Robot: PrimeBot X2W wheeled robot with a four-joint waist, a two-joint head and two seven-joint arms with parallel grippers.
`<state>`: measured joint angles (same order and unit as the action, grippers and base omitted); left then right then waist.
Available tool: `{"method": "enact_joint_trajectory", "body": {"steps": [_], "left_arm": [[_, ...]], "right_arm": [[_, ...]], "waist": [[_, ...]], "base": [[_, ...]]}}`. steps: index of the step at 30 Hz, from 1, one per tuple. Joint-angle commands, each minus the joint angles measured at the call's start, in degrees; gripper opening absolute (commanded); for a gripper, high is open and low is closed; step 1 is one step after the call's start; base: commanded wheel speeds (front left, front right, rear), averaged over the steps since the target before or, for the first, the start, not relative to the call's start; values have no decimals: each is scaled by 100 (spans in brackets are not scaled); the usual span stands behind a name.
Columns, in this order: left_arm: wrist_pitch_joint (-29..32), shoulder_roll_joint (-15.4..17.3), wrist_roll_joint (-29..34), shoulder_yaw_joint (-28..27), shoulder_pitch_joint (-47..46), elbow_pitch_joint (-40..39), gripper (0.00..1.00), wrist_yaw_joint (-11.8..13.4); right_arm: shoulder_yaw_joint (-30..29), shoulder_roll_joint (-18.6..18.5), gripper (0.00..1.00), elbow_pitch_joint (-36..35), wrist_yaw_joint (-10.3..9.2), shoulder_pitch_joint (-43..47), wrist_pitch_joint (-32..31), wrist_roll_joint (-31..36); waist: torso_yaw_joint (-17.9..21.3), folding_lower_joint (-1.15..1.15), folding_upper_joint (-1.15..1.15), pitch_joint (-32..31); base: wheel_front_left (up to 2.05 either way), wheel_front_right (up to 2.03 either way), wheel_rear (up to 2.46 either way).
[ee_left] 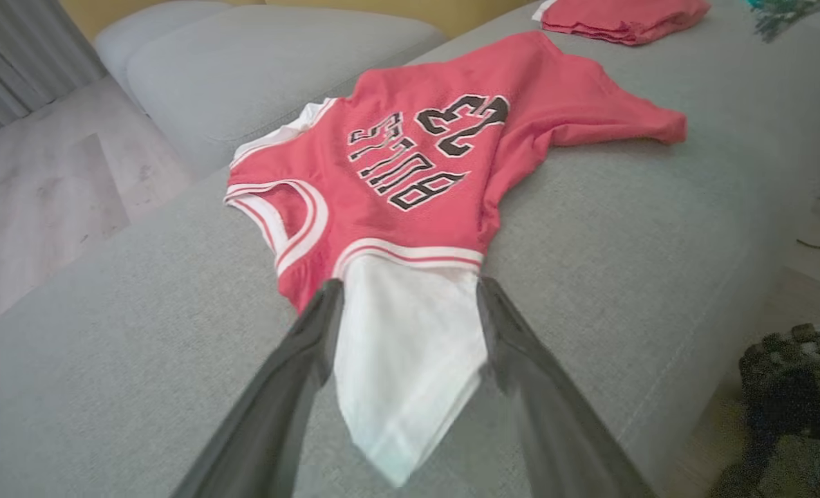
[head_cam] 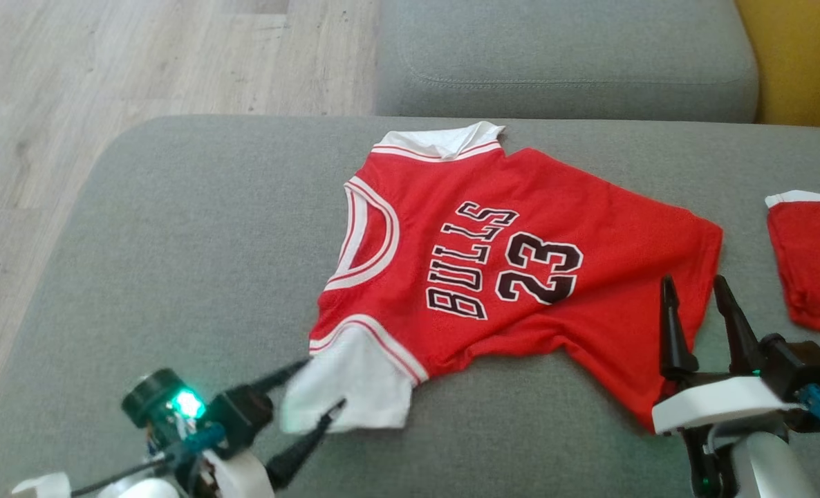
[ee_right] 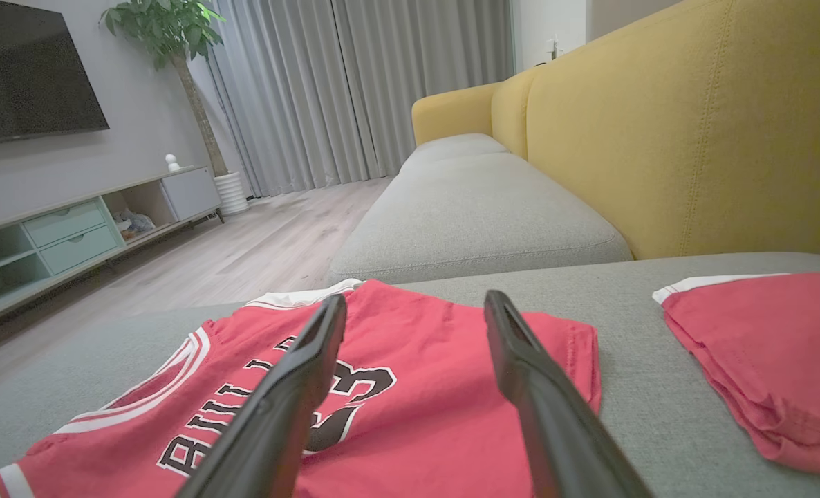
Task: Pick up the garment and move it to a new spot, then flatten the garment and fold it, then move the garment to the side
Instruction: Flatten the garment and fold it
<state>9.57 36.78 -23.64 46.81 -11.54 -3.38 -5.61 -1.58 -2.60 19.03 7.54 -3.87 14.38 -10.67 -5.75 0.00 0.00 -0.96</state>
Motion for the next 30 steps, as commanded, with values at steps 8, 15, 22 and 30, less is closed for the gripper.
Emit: {"method": "enact_joint_trajectory", "body": {"steps": [8, 15, 22, 30], "left_arm": [[-902, -309, -63, -1184, -558, 232, 100, 1124], [-2247, -1313, -744, -2075, -196, 730, 100, 1909], [-2448, -1810, -703, -2303, 1, 1117, 100, 1845], [-2456, -2192, -230, -2612, -271, 1118, 100, 1549]], "right_arm": [[173, -28, 100, -141, -5, -115, 62, 18], [242, -28, 100, -131, -5, -74, 61, 63], [181, -28, 100, -262, -5, -278, -130, 283], [-1025, -28, 100, 425, -5, -1307, -1355, 476]], "waist": [[133, 0, 0, -42], [258, 0, 0, 15], [351, 0, 0, 283], [230, 0, 0, 780]], "base": [[0, 0, 0], [0, 0, 0], [0, 0, 0], [0, 0, 0]]}}
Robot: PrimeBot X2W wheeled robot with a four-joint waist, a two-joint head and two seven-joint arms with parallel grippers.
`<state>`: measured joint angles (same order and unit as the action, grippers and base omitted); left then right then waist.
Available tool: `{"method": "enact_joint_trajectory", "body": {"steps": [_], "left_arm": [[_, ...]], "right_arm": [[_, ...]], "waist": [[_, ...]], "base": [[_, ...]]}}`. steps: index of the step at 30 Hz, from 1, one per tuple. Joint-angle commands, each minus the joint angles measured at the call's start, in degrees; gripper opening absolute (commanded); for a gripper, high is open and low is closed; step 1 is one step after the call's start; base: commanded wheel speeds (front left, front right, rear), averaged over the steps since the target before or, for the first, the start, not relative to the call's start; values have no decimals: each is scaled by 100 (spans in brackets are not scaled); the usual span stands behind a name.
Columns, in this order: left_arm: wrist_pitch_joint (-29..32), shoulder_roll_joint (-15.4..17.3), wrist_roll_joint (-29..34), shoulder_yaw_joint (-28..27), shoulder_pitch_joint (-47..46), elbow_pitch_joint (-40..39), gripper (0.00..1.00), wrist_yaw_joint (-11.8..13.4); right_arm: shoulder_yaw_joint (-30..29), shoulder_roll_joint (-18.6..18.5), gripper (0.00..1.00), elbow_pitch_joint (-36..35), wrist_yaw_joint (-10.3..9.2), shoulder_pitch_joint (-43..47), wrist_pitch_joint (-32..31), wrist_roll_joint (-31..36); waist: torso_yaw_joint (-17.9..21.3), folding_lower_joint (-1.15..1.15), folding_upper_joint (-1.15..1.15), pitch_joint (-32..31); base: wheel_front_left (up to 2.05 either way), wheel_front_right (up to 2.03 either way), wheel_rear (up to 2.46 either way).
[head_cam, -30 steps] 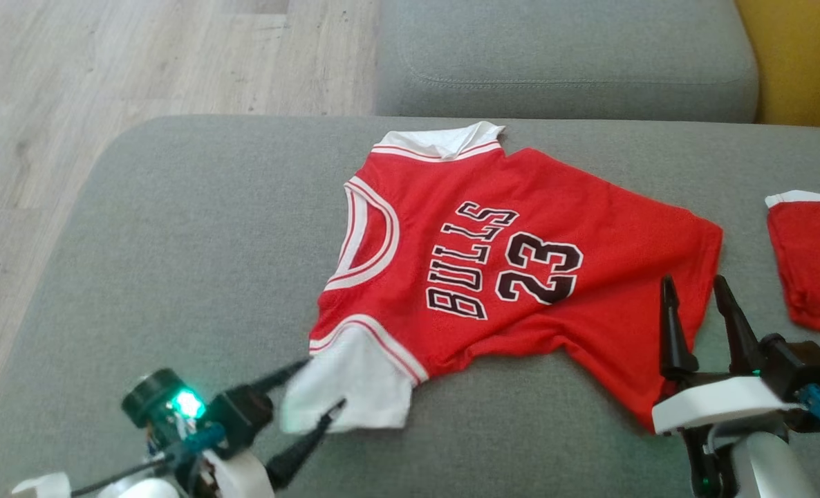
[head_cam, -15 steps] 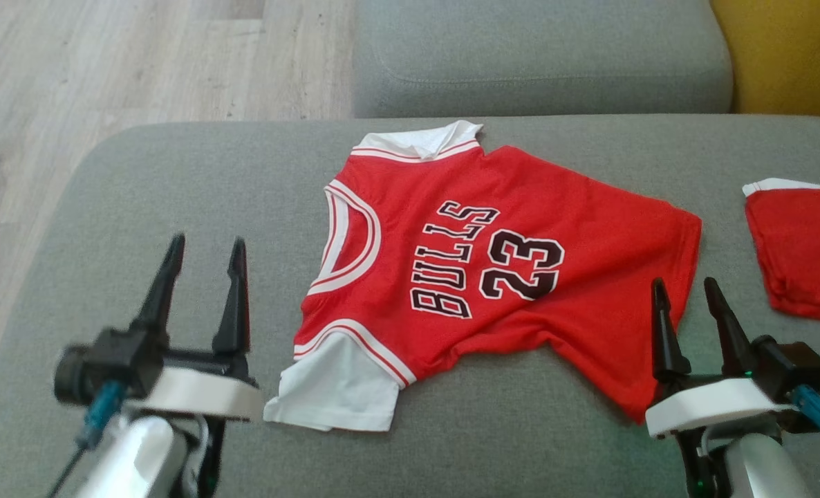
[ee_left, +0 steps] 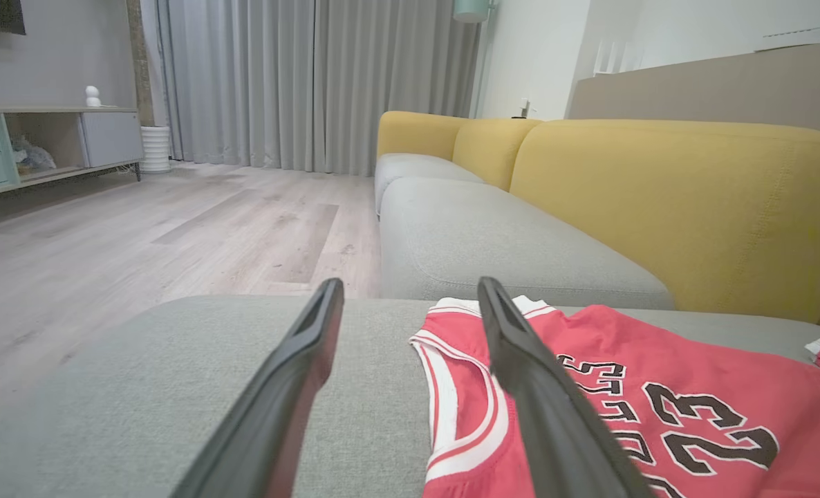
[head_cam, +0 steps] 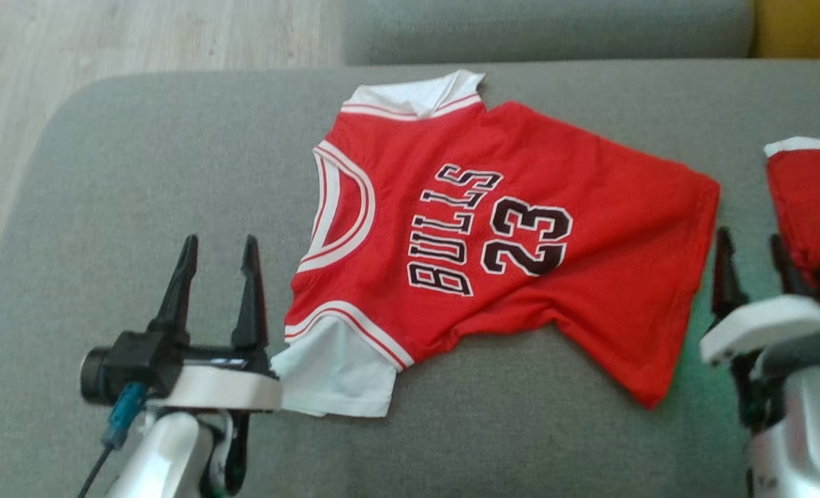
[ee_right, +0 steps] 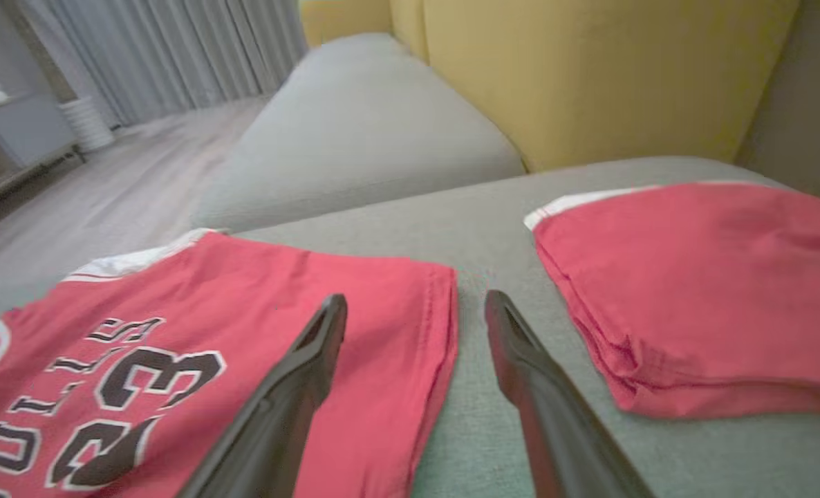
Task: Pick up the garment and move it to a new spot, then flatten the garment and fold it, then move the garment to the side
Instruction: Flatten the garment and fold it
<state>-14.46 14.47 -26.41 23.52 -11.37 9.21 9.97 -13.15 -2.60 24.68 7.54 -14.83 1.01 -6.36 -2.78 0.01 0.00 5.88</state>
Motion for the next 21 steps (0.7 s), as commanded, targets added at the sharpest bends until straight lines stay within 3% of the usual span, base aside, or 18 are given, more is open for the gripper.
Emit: {"method": "enact_joint_trajectory", "body": {"steps": [1, 7, 16, 17, 18, 21], "left_arm": [[-52, -16, 84, -297, -312, -122, 100, -52], [-53, -232, 243, -389, -355, 65, 100, -239], [-53, -507, 498, -604, -447, 258, 100, -444], [-53, -536, 526, -626, -462, 270, 100, -464], [-53, -564, 553, -650, -472, 279, 100, -483], [-53, -640, 624, -723, -486, 300, 100, -546]], "right_arm": [[21, -28, 100, 15, -5, -335, -138, 66], [-327, -28, 100, 789, -5, -787, -596, 455], [-428, -28, 98, 2176, -5, -1393, -1081, 37], [-350, -28, 35, 2225, -5, -1422, -1065, 106], [-294, -28, 0, 2224, -5, -1444, -998, 205], [-225, -147, 0, 2127, -5, -1531, -784, 602]], "waist": [[-99, -1, 0, 148], [-246, -1, 0, 345], [-387, -1, 0, 576], [-397, -1, 0, 590], [-401, -1, 0, 601], [-407, -1, 0, 630]], "base": [[0, 0, 0], [0, 0, 0], [0, 0, 0], [0, 0, 0], [0, 0, 0], [0, 0, 0]]}}
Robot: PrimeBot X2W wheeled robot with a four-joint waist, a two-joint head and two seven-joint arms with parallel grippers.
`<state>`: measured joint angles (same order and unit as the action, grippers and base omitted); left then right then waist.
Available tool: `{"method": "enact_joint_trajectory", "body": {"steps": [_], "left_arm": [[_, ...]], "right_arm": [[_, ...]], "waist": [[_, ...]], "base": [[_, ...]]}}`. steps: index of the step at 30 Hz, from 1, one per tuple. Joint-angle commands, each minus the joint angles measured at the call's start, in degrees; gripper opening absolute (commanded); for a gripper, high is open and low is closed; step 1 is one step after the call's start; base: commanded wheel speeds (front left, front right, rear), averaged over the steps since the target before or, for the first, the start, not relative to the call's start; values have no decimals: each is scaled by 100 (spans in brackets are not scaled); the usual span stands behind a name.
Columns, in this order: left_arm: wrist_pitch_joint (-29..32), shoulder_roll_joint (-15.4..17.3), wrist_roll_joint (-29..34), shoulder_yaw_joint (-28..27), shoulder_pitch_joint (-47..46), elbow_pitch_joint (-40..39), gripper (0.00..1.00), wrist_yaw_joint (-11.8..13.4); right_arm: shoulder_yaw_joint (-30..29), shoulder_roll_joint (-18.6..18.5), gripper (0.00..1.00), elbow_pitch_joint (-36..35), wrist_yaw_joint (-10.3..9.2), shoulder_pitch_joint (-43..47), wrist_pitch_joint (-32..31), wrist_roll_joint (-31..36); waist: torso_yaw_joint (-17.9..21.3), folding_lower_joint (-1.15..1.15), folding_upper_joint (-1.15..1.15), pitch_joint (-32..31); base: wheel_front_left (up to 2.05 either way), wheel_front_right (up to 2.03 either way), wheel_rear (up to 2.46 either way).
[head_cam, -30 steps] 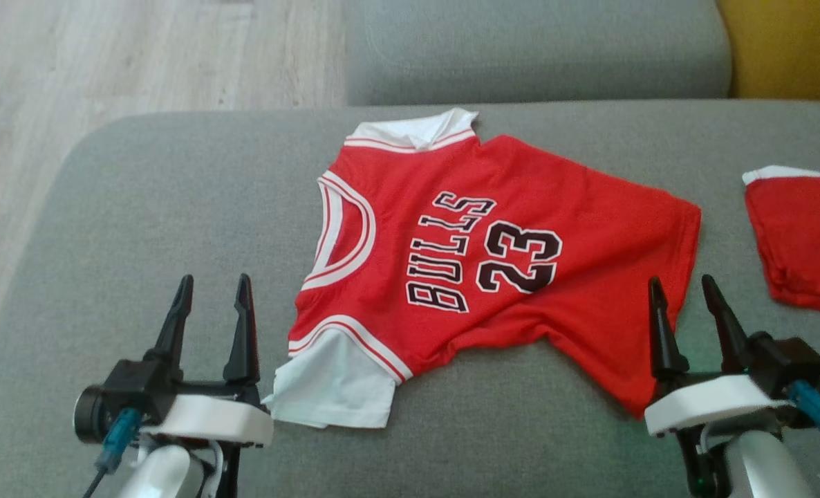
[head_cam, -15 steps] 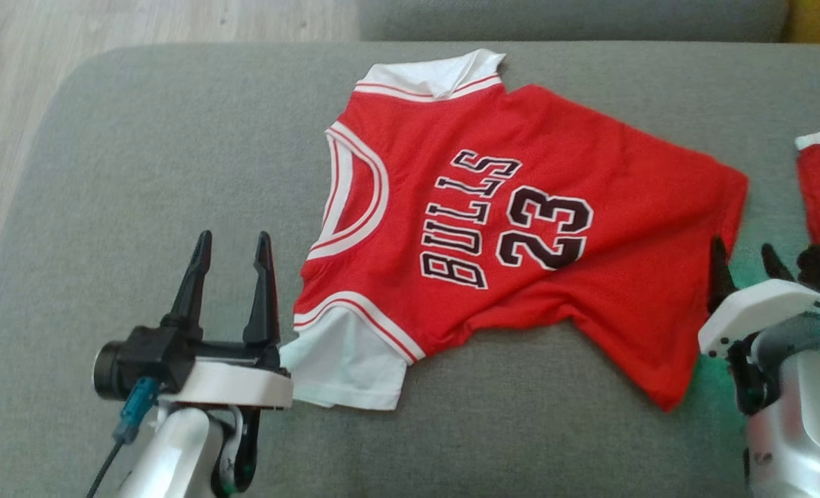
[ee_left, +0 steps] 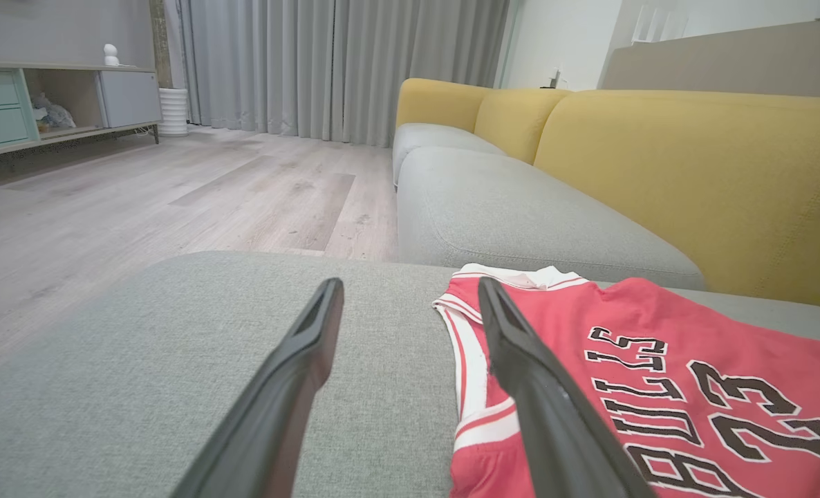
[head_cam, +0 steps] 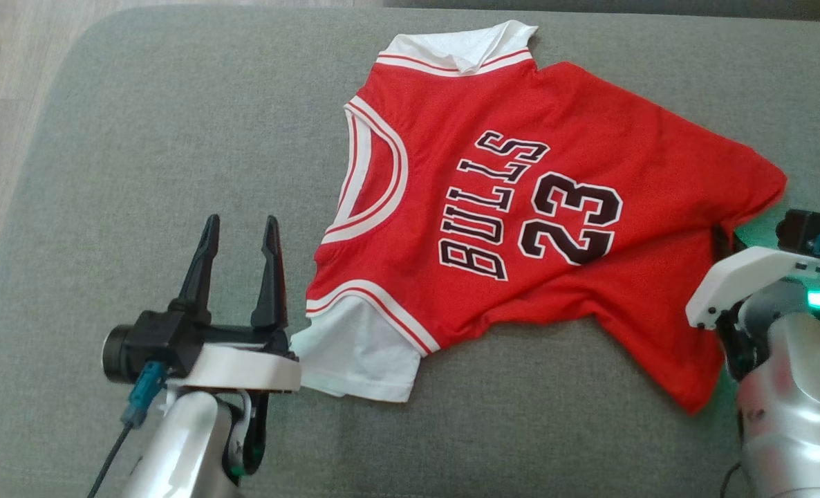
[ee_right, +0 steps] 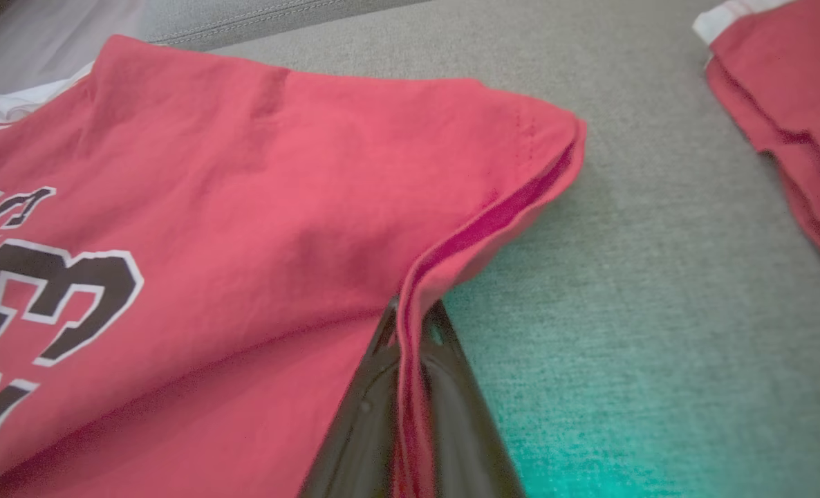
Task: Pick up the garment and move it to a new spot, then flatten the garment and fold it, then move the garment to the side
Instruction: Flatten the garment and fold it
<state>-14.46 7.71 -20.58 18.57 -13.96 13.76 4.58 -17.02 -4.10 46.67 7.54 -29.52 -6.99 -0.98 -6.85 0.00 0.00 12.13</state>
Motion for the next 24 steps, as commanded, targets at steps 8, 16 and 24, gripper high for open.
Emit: {"method": "enact_joint_trajectory", "body": {"steps": [8, 16, 24], "left_arm": [[-53, -140, 199, -394, -252, -126, 100, -191], [-53, -283, 328, -512, -250, -111, 100, -353], [-53, -360, 442, -667, -200, -60, 100, -444]], "right_arm": [[164, -686, 0, -338, -5, -630, 310, 879], [405, -1197, 0, -117, -5, -1286, 293, 1435], [557, -1298, 100, 375, -5, -1624, 508, 1697]], "waist": [[-97, 0, 0, 39], [-298, 0, 0, 66], [-292, 0, 0, -46]], "base": [[0, 0, 0], [0, 0, 0], [0, 0, 0]]}}
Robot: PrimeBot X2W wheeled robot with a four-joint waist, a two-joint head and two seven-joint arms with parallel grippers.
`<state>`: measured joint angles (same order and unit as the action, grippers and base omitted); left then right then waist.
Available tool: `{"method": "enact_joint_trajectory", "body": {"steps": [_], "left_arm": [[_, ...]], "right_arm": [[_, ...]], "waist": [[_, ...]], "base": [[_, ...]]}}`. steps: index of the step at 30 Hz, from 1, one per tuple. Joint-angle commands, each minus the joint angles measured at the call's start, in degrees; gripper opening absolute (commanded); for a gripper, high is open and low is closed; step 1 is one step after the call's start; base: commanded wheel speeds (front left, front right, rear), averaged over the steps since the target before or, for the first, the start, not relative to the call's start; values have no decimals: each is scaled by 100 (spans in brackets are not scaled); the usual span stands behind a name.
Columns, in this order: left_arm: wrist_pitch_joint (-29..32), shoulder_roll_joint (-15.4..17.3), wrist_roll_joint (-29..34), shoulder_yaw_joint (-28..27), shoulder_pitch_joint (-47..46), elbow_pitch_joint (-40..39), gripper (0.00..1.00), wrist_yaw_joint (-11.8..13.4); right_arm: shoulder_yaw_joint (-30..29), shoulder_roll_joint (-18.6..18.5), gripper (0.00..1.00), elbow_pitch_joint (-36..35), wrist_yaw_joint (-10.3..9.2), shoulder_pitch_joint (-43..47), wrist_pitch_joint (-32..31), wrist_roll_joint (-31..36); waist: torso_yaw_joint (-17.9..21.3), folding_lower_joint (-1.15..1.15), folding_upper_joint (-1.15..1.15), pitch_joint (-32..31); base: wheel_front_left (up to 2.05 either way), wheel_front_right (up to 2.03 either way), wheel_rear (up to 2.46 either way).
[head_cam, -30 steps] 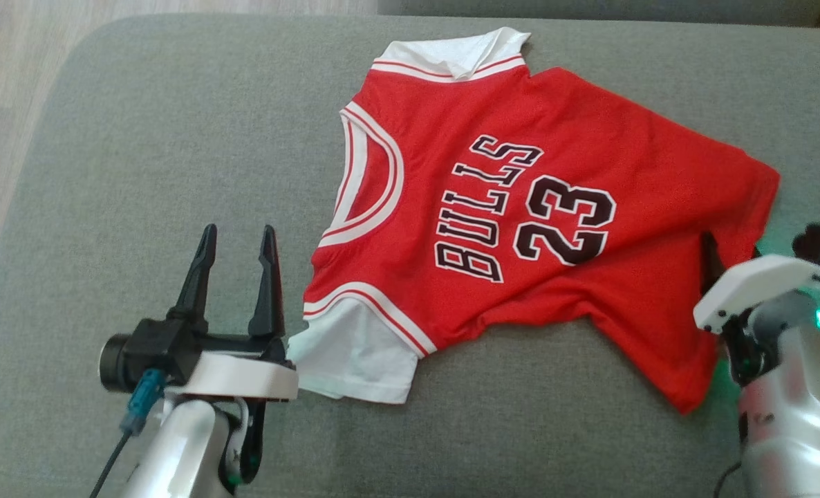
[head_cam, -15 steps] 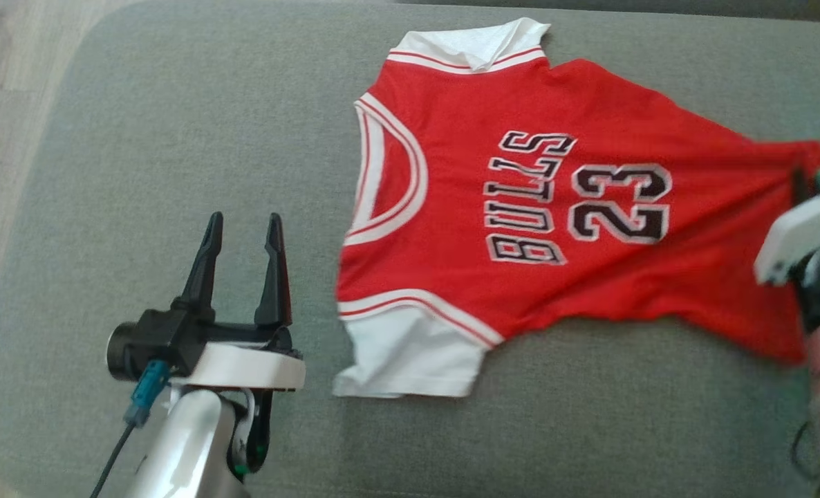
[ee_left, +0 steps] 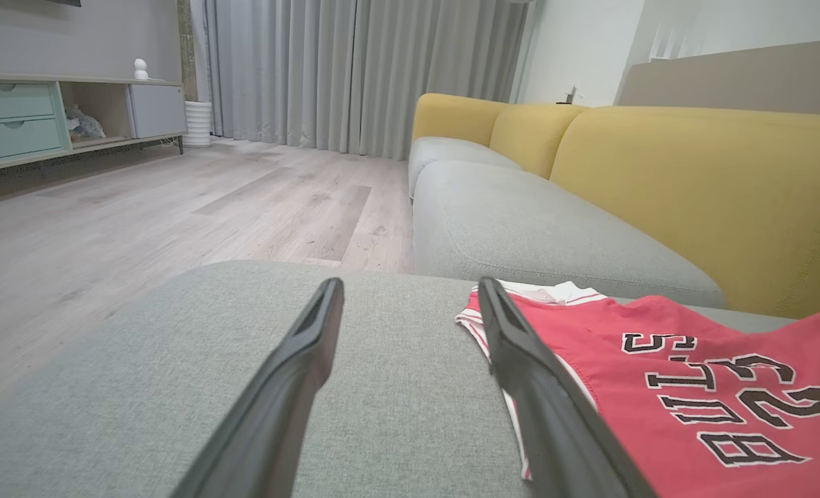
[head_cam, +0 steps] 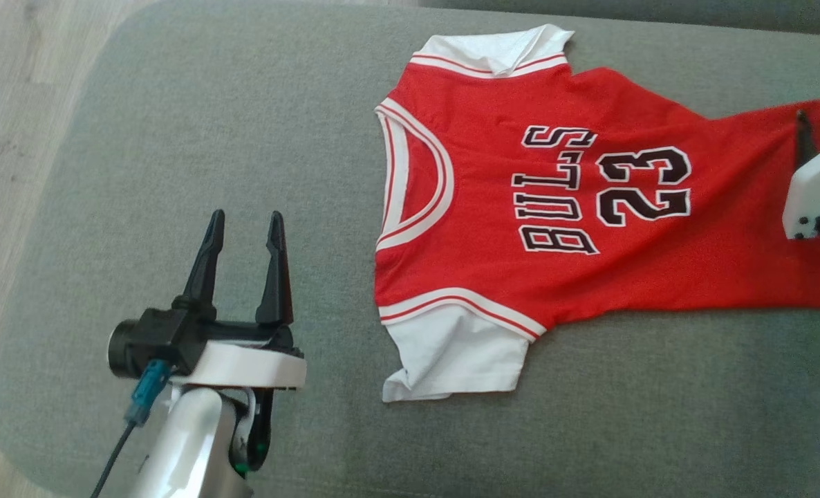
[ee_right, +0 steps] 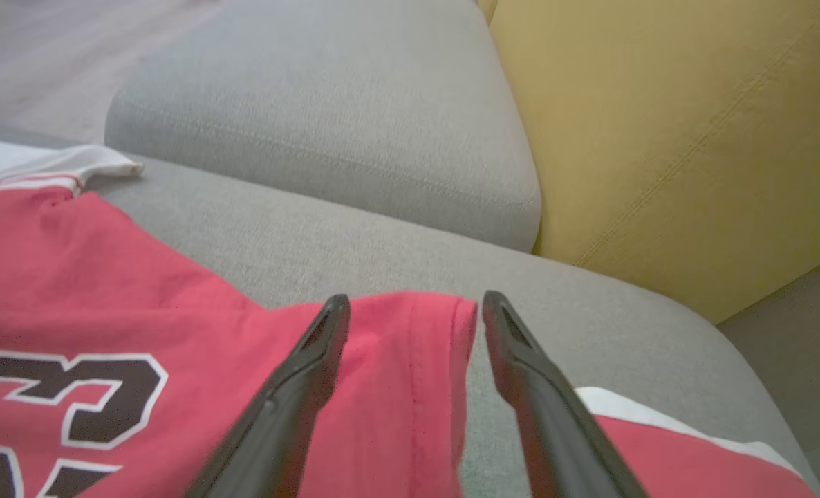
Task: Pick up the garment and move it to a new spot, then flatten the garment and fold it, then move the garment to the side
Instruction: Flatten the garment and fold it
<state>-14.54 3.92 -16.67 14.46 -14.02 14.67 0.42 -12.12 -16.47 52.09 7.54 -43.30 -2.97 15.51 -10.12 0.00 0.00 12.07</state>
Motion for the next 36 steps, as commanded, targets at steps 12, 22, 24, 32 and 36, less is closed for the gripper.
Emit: {"method": "enact_joint_trajectory", "body": {"steps": [12, 22, 24, 32, 36], "left_arm": [[-46, -18, 194, -452, -24, -183, 100, -141], [-46, -47, 211, -494, 292, -87, 100, -255], [-46, -48, 224, -482, 302, -6, 100, -273], [153, 134, 332, -400, -158, 512, 100, -407], [805, 258, 311, -317, -617, 1089, 100, -482]], "right_arm": [[-190, 590, 100, -641, -5, 153, 1500, -321], [479, 1349, 100, -2484, -5, 2541, 1792, -1657], [841, 1355, 100, -2827, -5, 3036, 1794, -2091], [1090, 1358, 100, -3593, -5, 3569, 1796, -2692], [1137, 1359, 100, -3669, -5, 3531, 1796, -2697]], "waist": [[485, 0, 0, -484], [938, 0, 0, -785], [1019, 0, 0, -777], [1471, 0, 0, -521], [1669, 0, 0, -313]], "base": [[0, 0, 0], [0, 0, 0], [0, 0, 0], [0, 0, 0], [0, 0, 0]]}}
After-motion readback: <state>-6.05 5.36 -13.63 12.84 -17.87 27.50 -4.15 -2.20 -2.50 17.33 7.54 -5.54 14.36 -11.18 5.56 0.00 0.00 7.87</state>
